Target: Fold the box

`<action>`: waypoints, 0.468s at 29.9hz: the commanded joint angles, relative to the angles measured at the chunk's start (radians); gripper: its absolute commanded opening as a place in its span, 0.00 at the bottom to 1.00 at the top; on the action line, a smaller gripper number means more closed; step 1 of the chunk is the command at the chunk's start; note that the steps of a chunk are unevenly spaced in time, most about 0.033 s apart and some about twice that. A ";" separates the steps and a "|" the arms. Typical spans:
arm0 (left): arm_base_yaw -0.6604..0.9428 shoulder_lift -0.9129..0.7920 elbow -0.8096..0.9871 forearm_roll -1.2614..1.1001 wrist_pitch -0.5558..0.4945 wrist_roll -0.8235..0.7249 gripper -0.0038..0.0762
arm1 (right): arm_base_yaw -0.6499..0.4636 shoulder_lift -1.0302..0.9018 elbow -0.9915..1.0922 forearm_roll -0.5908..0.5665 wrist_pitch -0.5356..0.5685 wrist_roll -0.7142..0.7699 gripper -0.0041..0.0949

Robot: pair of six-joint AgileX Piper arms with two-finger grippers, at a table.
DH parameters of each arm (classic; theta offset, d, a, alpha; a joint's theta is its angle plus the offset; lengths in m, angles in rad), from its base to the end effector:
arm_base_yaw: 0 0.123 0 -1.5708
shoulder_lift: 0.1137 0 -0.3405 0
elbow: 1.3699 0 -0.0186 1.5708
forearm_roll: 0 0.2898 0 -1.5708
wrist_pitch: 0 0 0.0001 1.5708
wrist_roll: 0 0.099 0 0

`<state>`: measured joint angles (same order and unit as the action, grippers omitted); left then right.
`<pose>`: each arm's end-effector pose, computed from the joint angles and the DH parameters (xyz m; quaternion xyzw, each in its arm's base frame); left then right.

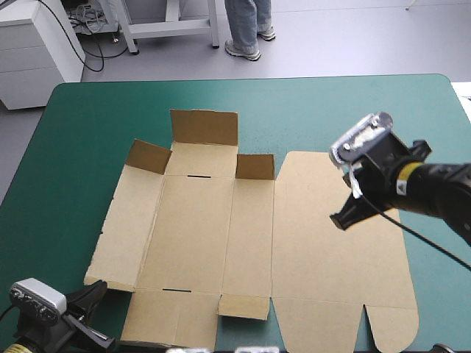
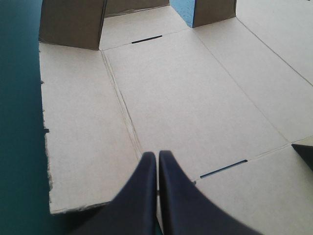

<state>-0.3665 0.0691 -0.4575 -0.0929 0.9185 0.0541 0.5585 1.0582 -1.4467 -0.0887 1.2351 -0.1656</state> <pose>0.0007 -0.0081 0.2919 0.1722 0.8265 -0.1288 0.5203 0.1642 0.0928 0.5181 -0.3222 0.8595 0.0336 0.3953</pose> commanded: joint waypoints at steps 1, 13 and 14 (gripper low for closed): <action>-0.006 0.015 -0.030 -0.006 -0.069 -0.002 0.04 | -0.001 -0.152 0.150 -0.005 -0.108 0.058 0.03; -0.006 0.015 -0.030 -0.006 -0.069 -0.005 0.04 | -0.001 -0.623 0.705 0.002 -0.319 0.172 0.03; -0.006 0.015 -0.030 -0.006 -0.069 -0.005 0.04 | -0.001 -0.651 0.740 0.004 -0.325 0.181 0.03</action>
<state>-0.3665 0.0691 -0.4575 -0.0929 0.9185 0.0541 0.5585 0.4818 -0.7658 -0.0855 1.0038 -0.0098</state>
